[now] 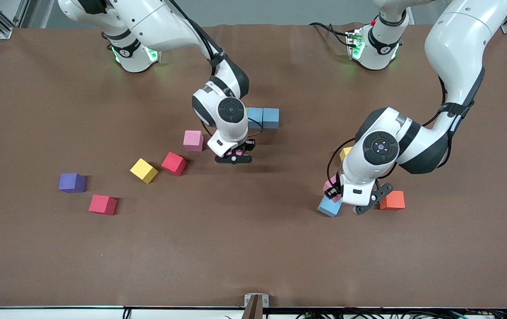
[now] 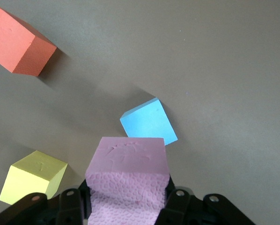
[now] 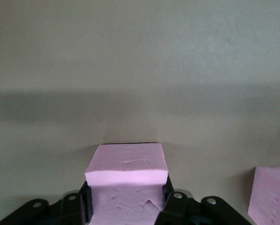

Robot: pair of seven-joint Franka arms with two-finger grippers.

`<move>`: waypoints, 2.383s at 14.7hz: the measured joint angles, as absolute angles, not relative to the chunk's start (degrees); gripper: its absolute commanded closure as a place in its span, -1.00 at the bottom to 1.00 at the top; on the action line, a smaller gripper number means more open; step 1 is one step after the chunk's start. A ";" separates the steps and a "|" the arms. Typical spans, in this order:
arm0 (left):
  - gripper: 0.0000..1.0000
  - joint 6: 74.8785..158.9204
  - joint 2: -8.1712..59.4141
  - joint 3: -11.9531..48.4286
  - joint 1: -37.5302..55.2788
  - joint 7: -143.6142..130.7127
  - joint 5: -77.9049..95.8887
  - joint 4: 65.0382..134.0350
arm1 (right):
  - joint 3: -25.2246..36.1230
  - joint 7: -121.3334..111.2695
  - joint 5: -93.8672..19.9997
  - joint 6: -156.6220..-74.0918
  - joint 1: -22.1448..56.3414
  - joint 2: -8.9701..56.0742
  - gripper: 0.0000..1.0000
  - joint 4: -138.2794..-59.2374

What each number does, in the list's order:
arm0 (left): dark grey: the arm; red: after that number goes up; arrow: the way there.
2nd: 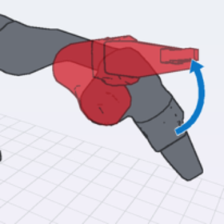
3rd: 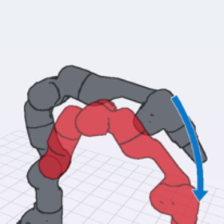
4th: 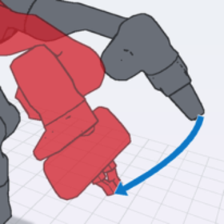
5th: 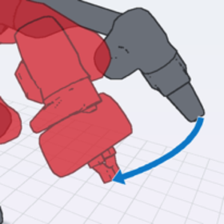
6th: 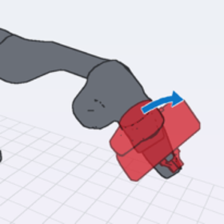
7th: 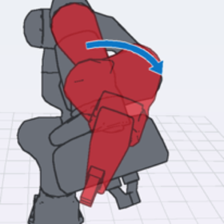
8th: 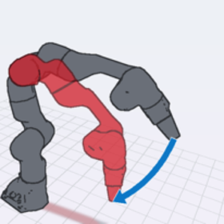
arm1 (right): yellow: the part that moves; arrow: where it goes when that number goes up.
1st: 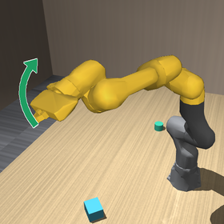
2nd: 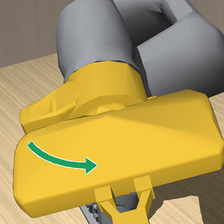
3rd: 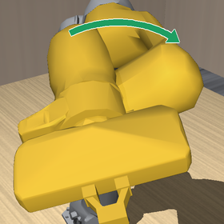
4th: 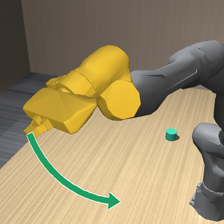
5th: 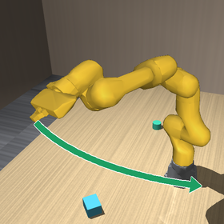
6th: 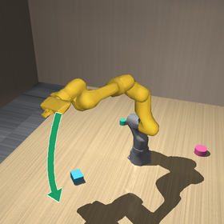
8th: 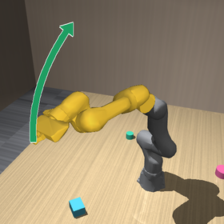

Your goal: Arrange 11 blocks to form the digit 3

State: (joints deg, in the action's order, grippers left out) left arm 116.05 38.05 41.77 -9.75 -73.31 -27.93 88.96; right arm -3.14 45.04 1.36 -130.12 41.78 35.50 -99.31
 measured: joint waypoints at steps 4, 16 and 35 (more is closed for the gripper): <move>0.49 115.92 38.06 41.77 -9.54 -73.31 -27.93 88.99 | -3.31 45.06 1.36 -130.19 42.38 31.81 0.14 -103.61; 0.50 115.89 38.10 41.76 -8.59 -73.31 -27.93 89.19 | -3.42 45.46 -1.48 -137.68 43.50 30.91 0.14 -108.82; 0.50 115.89 38.11 41.87 -8.09 -73.09 -27.93 89.36 | -3.44 45.81 -1.55 -137.38 44.98 30.72 0.13 -109.46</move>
State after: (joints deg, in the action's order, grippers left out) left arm 115.89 38.11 41.87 -8.09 -73.09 -27.93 89.36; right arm -3.44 45.81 -1.55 -137.38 44.98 30.72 -109.46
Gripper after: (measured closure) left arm 0.454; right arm 0.441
